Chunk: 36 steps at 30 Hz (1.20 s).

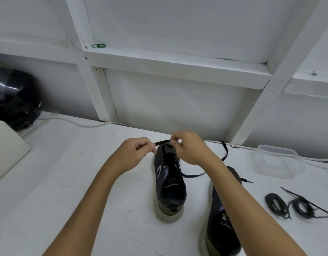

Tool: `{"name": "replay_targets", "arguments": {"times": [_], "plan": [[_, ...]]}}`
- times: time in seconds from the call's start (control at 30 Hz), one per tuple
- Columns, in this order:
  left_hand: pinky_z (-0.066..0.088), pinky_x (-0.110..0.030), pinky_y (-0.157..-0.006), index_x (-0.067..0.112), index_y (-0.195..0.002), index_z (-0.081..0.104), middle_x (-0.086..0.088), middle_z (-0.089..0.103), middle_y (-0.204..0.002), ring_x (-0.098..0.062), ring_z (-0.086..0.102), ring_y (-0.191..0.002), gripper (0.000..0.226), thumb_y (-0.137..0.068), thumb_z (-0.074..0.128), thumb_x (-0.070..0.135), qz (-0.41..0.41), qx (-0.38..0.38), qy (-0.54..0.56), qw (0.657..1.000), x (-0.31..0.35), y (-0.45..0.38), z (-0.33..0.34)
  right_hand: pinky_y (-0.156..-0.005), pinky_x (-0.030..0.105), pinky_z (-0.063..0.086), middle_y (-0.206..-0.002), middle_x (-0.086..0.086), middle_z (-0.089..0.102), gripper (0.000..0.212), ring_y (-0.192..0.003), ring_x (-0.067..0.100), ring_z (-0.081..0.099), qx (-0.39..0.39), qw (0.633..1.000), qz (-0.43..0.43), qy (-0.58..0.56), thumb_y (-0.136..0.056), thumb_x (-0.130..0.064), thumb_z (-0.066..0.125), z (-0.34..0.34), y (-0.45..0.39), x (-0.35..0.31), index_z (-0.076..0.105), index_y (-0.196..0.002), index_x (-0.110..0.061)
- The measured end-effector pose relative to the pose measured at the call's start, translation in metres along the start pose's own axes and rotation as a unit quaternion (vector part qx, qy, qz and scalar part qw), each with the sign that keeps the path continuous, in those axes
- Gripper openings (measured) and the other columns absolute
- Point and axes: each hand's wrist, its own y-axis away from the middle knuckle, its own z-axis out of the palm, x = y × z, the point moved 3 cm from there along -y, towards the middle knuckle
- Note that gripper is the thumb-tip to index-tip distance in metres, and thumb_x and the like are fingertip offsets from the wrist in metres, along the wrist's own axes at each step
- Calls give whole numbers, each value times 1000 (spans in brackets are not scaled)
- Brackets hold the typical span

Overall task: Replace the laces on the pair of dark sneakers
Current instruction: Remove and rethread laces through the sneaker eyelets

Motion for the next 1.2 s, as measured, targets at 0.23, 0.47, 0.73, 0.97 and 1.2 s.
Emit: {"name": "replay_targets", "arguments": {"times": [0.23,0.47,0.73,0.97,1.2], "plan": [[29,-27,-54,37,-83,71,3,39,-58,-12,33,-55,26,-101,53,38,-23,1,-24,999,-13,4,-2,-90,34,48,-147,0,49,44,-114,26,59,-5,993,87,83,-99,-25,59,-16,8,41,52,-143,-25],[30,-21,-52,36,-82,72,10,43,-54,-8,34,-53,25,-100,54,35,-1,-15,-13,1000,4,-5,14,-65,32,47,-81,-11,63,20,-78,5,58,-43,999,-15,-3,-98,-16,51,5,4,7,62,-84,-26],[29,-21,-51,37,-84,72,8,40,-56,-10,33,-53,25,-100,53,39,-6,-7,-6,1000,-2,-3,8,-69,9,44,-109,-21,66,24,-90,-9,61,-69,992,-16,-103,-101,-32,58,-3,7,23,67,-123,-38],[33,-12,-48,36,-83,71,16,49,-54,-3,39,-49,21,-98,56,38,7,-17,-35,999,2,-13,13,-71,32,50,-75,-7,67,21,-79,14,63,-2,997,0,-80,-99,-34,61,4,3,18,64,-78,-34],[36,-23,-56,37,-87,72,10,61,-63,-4,44,-53,23,-101,53,34,-43,-41,-45,997,-30,-1,2,-59,30,39,-74,4,64,19,-76,29,59,128,970,203,-25,-98,-22,57,-20,-2,77,66,-81,-17]]}}
